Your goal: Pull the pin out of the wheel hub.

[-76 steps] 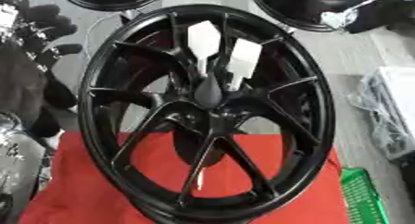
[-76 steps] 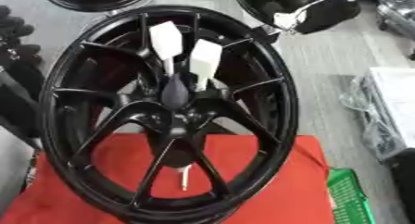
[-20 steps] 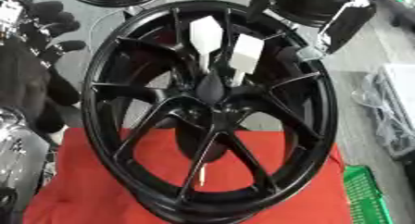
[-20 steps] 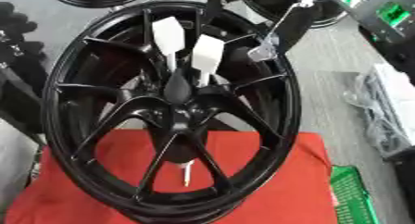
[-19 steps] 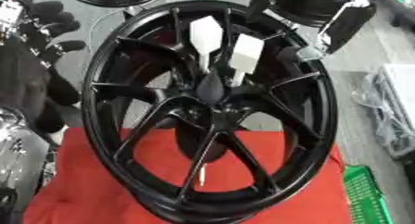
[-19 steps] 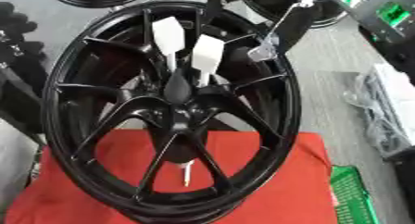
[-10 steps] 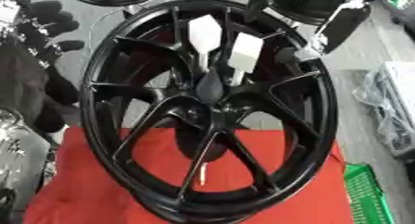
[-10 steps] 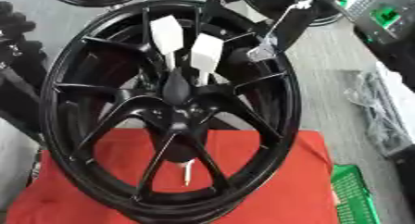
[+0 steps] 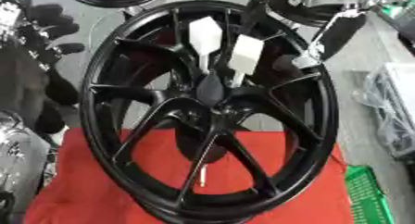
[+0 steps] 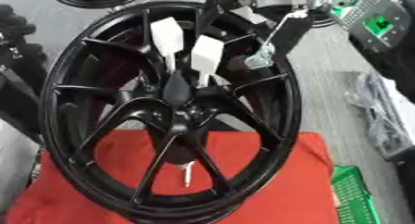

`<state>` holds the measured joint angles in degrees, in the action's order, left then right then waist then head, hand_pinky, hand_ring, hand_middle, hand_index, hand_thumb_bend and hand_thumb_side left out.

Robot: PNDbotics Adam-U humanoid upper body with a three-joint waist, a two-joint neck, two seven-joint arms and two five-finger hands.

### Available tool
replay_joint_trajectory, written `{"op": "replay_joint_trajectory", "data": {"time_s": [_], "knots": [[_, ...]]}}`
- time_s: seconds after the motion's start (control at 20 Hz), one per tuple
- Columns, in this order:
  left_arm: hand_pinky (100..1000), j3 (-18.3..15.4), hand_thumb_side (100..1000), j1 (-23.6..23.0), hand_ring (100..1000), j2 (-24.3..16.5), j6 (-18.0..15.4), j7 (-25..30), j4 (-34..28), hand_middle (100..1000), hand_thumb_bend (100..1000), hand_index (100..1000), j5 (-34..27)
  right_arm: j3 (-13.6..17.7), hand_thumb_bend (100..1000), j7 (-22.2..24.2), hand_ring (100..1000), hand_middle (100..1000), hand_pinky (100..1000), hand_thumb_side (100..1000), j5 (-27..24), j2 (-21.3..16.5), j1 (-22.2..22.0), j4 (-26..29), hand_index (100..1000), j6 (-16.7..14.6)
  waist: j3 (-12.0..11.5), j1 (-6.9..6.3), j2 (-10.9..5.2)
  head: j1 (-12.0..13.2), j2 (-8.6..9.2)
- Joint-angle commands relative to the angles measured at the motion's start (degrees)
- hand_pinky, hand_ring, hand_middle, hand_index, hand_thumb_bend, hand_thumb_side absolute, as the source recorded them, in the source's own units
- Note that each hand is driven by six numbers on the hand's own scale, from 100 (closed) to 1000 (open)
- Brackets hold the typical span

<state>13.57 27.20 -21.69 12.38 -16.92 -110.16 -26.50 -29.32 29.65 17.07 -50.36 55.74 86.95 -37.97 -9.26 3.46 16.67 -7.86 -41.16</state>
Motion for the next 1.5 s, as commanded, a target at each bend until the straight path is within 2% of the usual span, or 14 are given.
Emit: {"op": "replay_joint_trajectory", "data": {"time_s": [0.05,0.45,0.9,1.5], "knots": [[686,-0.19,742,0.92,749,-0.68,-0.08,0.23,-0.83,622,130,697,-0.17,0.82,338,3.95,812,783,863,608,-0.12,-2.60,0.27,1.59,832,-4.18,-0.10,-0.03,-0.81,-0.05,0.71],[686,-0.10,741,1.32,750,-1.01,-0.07,0.35,-0.88,622,131,697,-0.09,0.20,331,6.41,811,785,861,600,-0.94,-2.61,0.48,1.59,831,-5.32,-0.47,0.68,-0.47,-0.10,0.87],[687,0.01,741,1.48,750,-0.88,0.00,0.41,-0.83,622,132,697,-0.13,0.71,323,4.65,810,786,860,597,-1.05,-1.61,1.51,0.98,835,-4.05,-0.65,0.74,-0.35,-0.29,0.86],[687,-0.18,740,1.92,750,-0.60,-0.08,0.16,-0.94,621,133,695,-0.20,0.29,315,5.49,806,779,858,588,0.57,0.00,1.88,-1.38,829,-4.93,-1.08,0.75,0.04,-0.79,1.19]]}}
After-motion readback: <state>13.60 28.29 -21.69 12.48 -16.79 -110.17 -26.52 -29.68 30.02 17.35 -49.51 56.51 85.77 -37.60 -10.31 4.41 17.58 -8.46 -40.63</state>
